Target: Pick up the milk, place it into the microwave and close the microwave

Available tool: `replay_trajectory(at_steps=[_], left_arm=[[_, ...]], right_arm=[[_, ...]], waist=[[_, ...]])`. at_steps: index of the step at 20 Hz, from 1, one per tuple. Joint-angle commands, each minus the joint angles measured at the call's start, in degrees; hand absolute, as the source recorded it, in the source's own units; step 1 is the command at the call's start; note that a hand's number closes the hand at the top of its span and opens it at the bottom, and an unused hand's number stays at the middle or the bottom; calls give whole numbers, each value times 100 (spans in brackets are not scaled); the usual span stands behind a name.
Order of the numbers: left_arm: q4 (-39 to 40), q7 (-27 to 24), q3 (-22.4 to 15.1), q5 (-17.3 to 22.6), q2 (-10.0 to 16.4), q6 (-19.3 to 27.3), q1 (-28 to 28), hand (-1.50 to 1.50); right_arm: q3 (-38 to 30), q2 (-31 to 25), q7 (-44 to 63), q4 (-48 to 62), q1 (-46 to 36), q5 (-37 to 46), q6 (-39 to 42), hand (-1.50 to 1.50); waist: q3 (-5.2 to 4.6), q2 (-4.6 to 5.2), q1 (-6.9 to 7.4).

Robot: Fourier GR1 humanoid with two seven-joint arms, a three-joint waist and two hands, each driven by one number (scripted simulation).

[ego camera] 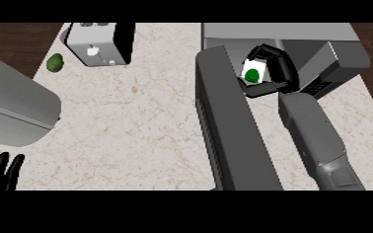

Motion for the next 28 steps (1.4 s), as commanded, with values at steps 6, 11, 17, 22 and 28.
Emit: replay_trajectory(at_steps=[6, 11, 17, 22, 28], left_arm=[[511, -184, 129, 39, 125, -225, -493, -150], [501, -236, 45, 63, 116, -439, -253, -150], [244, 240, 205, 366, 373, -311, -734, -150], [428, -12, -38, 67, 169, -315, -750, -150], [321, 124, -71, -93, 249, -230, -953, -150]], right_arm=[[-269, 77, -524, 1976, -1426, 309, -412, 150], [-414, -120, -863, 2379, -1694, 371, -653, 150], [-286, -155, -825, 2642, -2147, 686, -1421, 150], [-332, -276, -632, 2934, -2321, 734, -1689, 150], [-817, -298, -292, 3029, -2541, 369, -2774, 150]], waist=[[6, 110, 215], [8, 146, 326], [14, 224, 466], [12, 287, 607], [23, 400, 754]])
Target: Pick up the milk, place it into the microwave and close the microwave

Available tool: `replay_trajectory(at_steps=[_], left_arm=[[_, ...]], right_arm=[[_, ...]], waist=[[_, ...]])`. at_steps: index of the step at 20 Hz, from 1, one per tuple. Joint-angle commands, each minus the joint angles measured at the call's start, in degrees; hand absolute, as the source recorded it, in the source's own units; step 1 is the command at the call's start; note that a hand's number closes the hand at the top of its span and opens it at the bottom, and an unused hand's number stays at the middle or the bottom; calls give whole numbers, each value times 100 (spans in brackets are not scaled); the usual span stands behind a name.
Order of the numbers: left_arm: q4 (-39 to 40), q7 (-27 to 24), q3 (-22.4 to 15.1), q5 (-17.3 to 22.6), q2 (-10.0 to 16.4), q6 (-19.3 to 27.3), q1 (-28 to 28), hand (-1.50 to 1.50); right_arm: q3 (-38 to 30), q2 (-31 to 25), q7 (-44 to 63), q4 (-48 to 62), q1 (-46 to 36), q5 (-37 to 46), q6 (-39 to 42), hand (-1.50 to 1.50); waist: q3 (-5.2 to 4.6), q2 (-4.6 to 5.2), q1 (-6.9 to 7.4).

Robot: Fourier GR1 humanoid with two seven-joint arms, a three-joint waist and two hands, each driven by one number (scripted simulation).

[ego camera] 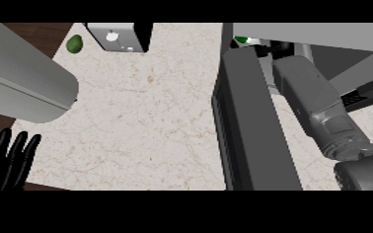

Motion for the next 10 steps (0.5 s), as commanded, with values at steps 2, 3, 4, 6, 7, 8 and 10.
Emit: replay_trajectory(at_steps=[2, 3, 4, 6, 7, 8, 10], left_arm=[[-89, 125, -154, -226, -4, 74, -81, -150], [-44, 64, -147, -213, -9, 48, -116, -150], [-120, 95, -29, -229, 41, 118, -171, -150], [-35, 113, -53, -297, 61, 124, -244, -150], [-27, 57, -84, -326, 104, 20, -160, -150], [-15, 149, -69, -351, 110, 93, -232, -150], [104, 64, -160, -433, 125, -6, -246, -150]], right_arm=[[-181, -101, -30, 51, -65, -77, -794, 150], [-104, 25, 112, 113, -186, 23, -1164, 150], [14, -60, 58, 148, -145, 165, -1352, 150], [322, -114, -41, 228, -104, 508, -1725, -150], [322, -143, 62, 240, -218, 524, -1898, -150], [351, -66, 16, 275, -163, 561, -1991, -150], [365, -114, 172, 347, -275, 595, -2087, -150]], waist=[[10, 74, 82], [-4, 71, 164], [-5, 62, 152], [-9, 137, 215], [-15, 123, 308], [-6, 134, 271], [-13, 131, 298]])
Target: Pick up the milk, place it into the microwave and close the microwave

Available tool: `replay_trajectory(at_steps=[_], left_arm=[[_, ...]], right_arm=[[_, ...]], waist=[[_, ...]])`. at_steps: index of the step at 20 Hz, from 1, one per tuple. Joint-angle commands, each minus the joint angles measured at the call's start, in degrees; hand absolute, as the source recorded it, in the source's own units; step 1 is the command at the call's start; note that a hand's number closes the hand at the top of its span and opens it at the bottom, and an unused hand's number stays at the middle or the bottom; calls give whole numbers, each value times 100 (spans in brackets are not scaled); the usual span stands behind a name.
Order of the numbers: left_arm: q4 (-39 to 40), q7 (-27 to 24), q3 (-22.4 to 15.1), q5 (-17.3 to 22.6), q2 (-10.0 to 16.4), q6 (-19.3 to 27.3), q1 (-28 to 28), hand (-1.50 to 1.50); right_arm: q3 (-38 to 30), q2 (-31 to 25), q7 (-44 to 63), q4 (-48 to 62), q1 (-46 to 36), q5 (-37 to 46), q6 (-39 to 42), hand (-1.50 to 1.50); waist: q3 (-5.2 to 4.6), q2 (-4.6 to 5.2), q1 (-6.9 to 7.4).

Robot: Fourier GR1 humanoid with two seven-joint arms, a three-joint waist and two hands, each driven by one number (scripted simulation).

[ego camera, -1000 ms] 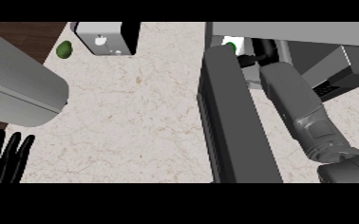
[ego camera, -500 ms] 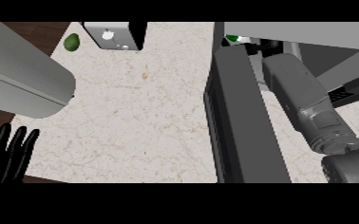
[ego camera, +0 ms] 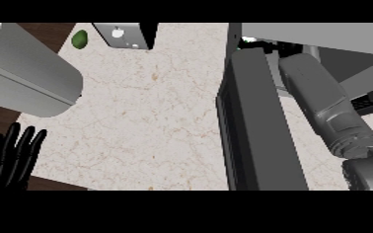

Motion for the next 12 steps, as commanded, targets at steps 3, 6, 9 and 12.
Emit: replay_trajectory(at_steps=[3, 6, 9, 12], left_arm=[[126, 95, -171, -189, -25, 65, -251, -150], [111, 114, -141, -230, 25, 67, -297, -150], [95, 87, -256, -268, -34, 62, -336, -150], [197, 78, -371, -451, -77, 103, -394, -150]], right_arm=[[107, 271, 140, 133, -150, 172, -805, -150], [55, 185, 450, 357, -209, 149, -335, -150], [-92, 436, 398, 363, -234, 13, 140, -150], [-142, 490, 244, 356, -177, -20, 446, -150]], waist=[[-1, 77, 86], [10, 82, 181], [16, 58, 231], [16, 60, 157]])
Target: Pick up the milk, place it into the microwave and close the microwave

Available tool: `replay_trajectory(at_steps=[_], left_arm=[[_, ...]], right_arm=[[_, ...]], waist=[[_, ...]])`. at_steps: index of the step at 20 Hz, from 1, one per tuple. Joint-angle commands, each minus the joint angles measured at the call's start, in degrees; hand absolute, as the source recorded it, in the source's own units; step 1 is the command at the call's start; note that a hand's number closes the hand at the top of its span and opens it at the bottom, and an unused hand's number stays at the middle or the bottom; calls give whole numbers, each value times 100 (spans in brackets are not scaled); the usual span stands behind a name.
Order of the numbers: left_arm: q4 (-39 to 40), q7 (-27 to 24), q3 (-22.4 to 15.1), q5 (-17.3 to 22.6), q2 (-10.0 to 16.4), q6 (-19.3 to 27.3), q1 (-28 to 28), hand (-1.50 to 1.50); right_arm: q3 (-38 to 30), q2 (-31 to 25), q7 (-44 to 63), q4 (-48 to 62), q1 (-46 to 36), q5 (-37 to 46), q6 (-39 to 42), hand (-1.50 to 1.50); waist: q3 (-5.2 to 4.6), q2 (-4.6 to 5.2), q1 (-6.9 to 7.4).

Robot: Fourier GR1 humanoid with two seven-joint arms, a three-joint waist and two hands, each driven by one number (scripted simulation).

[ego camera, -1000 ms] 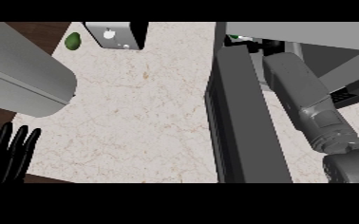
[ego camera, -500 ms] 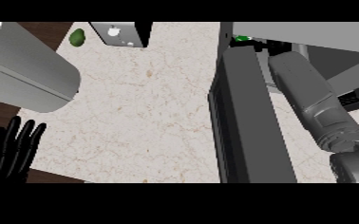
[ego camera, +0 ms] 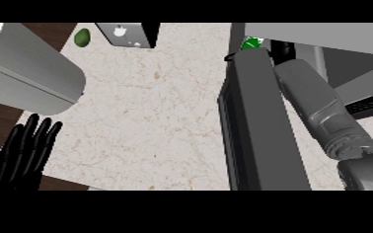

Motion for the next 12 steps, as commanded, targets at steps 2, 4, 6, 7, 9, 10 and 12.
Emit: replay_trajectory(at_steps=[2, 4, 6, 7, 9, 10, 12], left_arm=[[61, 18, -158, -161, -64, 59, -173, -150], [141, 25, -111, -177, -15, 54, -273, -150], [52, 35, -212, -237, -74, 64, -125, -150], [108, 39, -290, -326, -135, 128, -238, -150], [88, 146, -327, -374, -123, 156, -267, -150], [120, 61, -251, -397, -94, 151, -260, -150], [216, 6, -307, -464, -103, 127, -259, -150]], right_arm=[[-290, 323, 290, -9, -230, -288, 260, -150], [-381, 318, 247, -22, -180, -367, 304, -150], [-374, 268, 264, 27, -133, -350, 422, -150], [-359, 202, 326, 29, -206, -329, 451, -150], [-380, 186, 234, 45, -75, -341, 555, -150], [-370, 309, 132, 9, -19, -327, 386, -150], [-389, 219, 280, 34, -96, -339, 386, -150]], waist=[[-19, 33, 86], [-24, -3, -10], [-27, -46, 18], [-29, -30, -25], [-24, -41, -81], [-31, -63, -71], [-38, -52, -55]])
